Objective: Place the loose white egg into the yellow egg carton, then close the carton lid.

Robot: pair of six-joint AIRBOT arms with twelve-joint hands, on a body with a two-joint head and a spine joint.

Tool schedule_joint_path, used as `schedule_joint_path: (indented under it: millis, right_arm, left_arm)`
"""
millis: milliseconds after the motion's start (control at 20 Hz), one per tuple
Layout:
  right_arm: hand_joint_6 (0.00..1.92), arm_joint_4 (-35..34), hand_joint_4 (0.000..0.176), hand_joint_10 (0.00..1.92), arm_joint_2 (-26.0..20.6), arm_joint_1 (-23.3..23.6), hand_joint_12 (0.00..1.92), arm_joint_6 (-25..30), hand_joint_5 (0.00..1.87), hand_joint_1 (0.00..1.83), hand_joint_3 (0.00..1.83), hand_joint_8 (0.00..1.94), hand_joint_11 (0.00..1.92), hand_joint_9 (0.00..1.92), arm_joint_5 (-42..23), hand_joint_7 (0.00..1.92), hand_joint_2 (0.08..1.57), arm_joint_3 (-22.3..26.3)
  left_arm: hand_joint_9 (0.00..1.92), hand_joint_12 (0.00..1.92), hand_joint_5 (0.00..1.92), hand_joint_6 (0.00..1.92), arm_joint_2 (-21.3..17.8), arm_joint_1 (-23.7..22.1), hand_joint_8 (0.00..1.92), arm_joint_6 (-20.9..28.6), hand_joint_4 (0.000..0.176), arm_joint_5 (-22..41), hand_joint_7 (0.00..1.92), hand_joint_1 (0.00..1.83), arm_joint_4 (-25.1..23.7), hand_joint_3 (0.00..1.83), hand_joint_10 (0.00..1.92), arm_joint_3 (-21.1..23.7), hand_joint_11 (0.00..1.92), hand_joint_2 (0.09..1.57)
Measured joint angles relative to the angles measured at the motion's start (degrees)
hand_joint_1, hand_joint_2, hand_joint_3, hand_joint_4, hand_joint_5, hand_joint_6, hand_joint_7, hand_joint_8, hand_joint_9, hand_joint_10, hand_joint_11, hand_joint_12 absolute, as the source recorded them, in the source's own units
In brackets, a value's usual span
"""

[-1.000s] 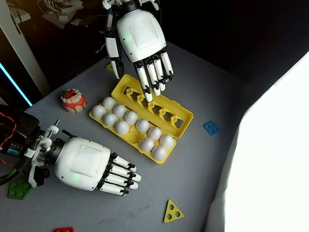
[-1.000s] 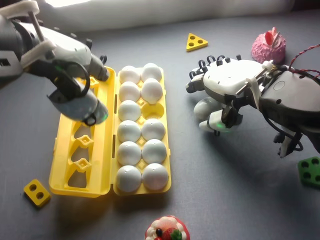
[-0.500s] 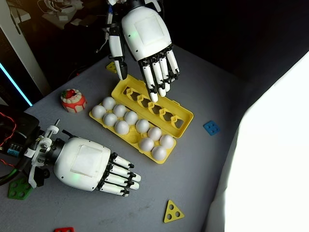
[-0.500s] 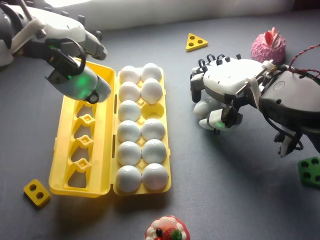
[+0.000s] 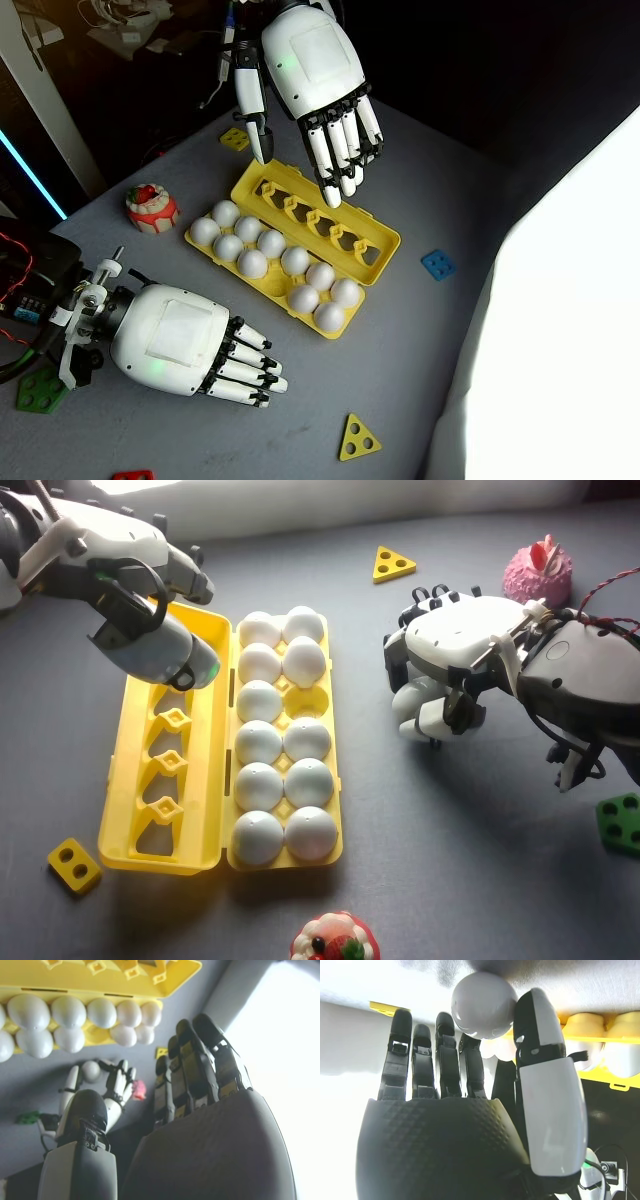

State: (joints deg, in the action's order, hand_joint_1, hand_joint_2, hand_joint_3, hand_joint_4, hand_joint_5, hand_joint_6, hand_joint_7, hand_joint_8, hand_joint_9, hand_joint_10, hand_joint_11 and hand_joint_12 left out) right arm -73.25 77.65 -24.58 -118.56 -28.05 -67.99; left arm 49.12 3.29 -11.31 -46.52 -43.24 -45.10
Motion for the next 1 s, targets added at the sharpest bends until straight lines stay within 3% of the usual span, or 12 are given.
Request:
schedule_joint_path:
  millis: [50,150,250,400,450,550,600,700,750,800,1000]
  right_arm:
    - [1.14,0.0,0.000,0.26,0.0,0.0,0.20,0.0,0.88,1.10,0.00,0.00,0.00,0.00,0.0,0.44,1.17,0.0]
    - [1.15,0.0,0.000,0.27,0.0,0.1,0.29,0.4,0.88,1.09,0.00,0.00,0.00,0.00,0.0,0.45,1.17,0.0]
    - [1.17,-0.3,0.000,0.24,-0.1,0.5,0.13,2.4,0.87,1.09,0.00,0.00,0.00,0.00,0.2,0.43,1.18,0.0]
    - [1.11,9.1,0.000,0.25,-1.0,1.6,0.17,13.1,0.90,1.11,0.00,0.01,0.00,0.01,0.5,0.45,1.16,0.7]
    - [1.15,11.9,0.000,0.24,-1.2,2.0,0.16,15.8,0.88,1.10,0.00,0.00,0.00,0.00,0.1,0.44,1.17,1.0]
    - [1.15,16.1,0.000,0.22,-1.1,2.3,0.10,21.6,0.88,1.10,0.00,0.00,0.00,0.00,0.0,0.44,1.17,1.6]
    - [1.16,18.9,0.000,0.22,-0.9,2.3,0.10,25.6,0.87,1.09,0.00,0.00,0.00,0.00,0.0,0.44,1.17,1.6]
    - [1.19,24.1,0.000,0.26,-0.8,2.3,0.40,31.5,0.86,1.10,0.00,0.00,0.00,0.03,-1.2,0.45,1.18,1.6]
    - [1.19,26.9,0.000,0.27,-0.7,2.0,0.67,34.7,0.86,1.08,0.00,0.00,0.00,0.04,-2.8,0.44,1.18,1.6]
    - [1.14,29.4,0.000,0.29,-0.2,1.9,0.79,37.8,0.89,1.09,0.00,0.00,0.00,0.01,-4.9,0.43,1.16,1.4]
    - [1.14,33.0,0.000,0.32,2.7,0.8,0.84,46.6,0.89,1.09,0.00,0.00,0.00,0.00,-8.6,0.44,1.16,1.2]
  left_arm:
    - [0.39,1.14,0.24,0.01,0.0,0.2,0.00,-0.2,0.056,-0.1,0.32,0.38,0.0,0.00,0.02,0.0,0.00,1.27]
    - [0.39,1.16,0.22,0.00,0.0,0.2,0.00,-0.2,0.062,0.0,0.31,0.33,0.3,0.00,0.01,0.0,0.00,1.28]
    - [0.38,1.18,0.24,0.01,-0.1,0.2,0.00,-0.2,0.057,0.5,0.32,0.38,0.7,0.00,0.01,0.0,0.00,1.27]
    - [0.36,1.15,0.25,0.01,-0.3,0.2,0.00,-0.7,0.050,1.4,0.31,0.41,0.8,0.00,0.00,0.0,0.00,1.26]
    - [0.37,1.20,0.29,0.02,-0.3,0.2,0.00,-1.2,0.038,1.3,0.31,0.45,0.8,0.00,0.01,0.0,0.00,1.25]
    - [0.37,1.24,0.29,0.02,-0.3,-0.1,0.00,-1.5,0.032,1.4,0.27,0.48,0.8,0.00,0.00,0.0,0.00,1.25]
    - [0.36,1.22,0.27,0.01,-0.3,-0.1,0.00,-1.5,0.038,1.4,0.25,0.46,0.6,0.00,0.00,0.0,0.00,1.25]
    - [0.35,1.17,0.25,0.00,-0.3,-0.1,0.00,-1.7,0.027,1.2,0.25,0.45,0.7,0.00,0.00,0.0,0.00,1.26]
    - [0.36,1.17,0.26,0.00,-0.3,-0.1,0.01,-1.7,0.046,1.2,0.28,0.43,0.7,0.00,0.01,0.0,0.00,1.26]
    - [0.35,1.17,0.26,0.00,-0.3,-0.1,0.02,-1.6,0.057,1.1,0.29,0.41,0.7,0.00,0.00,0.0,0.00,1.26]
    - [0.33,1.15,0.26,0.01,-0.3,-0.1,0.01,0.7,0.057,2.3,0.28,0.39,0.9,0.00,0.00,-0.2,0.00,1.27]
